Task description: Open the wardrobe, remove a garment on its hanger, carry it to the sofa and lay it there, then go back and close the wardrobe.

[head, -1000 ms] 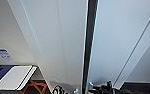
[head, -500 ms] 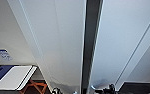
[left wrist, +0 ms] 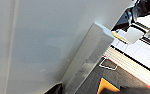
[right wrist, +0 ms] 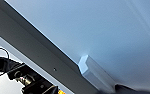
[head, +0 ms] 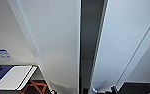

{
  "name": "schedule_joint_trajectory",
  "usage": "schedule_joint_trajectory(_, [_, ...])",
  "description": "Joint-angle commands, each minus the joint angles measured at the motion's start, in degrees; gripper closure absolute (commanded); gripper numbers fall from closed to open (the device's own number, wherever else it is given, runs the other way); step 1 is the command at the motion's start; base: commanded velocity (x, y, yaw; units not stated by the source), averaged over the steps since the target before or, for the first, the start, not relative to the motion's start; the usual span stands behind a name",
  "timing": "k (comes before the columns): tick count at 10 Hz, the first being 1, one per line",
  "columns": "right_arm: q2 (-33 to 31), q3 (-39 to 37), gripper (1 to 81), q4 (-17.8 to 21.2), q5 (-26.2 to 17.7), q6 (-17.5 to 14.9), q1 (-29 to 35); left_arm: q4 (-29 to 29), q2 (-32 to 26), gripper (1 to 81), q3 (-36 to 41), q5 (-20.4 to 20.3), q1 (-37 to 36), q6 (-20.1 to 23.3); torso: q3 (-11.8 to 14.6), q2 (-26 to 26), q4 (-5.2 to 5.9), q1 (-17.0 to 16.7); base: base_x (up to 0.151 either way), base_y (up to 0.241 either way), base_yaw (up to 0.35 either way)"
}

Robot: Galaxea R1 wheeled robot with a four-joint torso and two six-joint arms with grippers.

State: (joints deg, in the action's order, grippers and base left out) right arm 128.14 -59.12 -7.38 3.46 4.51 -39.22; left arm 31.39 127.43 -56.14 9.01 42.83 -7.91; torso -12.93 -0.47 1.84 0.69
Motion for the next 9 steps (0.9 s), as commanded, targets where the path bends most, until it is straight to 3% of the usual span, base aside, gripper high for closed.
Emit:
schedule_joint_trajectory(1, [-0.57, 6.84, 1.0, -1.33, -2.67, 0.5, 4.36, -0.01, 0.9, 1.0, 10.26, -5.14, -3.23, 0.53, 0.0, 0.0, 0.0, 0.0, 0.0, 0.0, 0.0])
schedule_joint_trajectory(9, [-3.47, 8.86, 1.0, -2.56, -2.76, 0.5, 1.99, 1.83, -4.37, 1.0, 11.75, -5.32, 0.29, 0.18, 0.0, 0.0, 0.0, 0.0, 0.0, 0.0, 0.0])
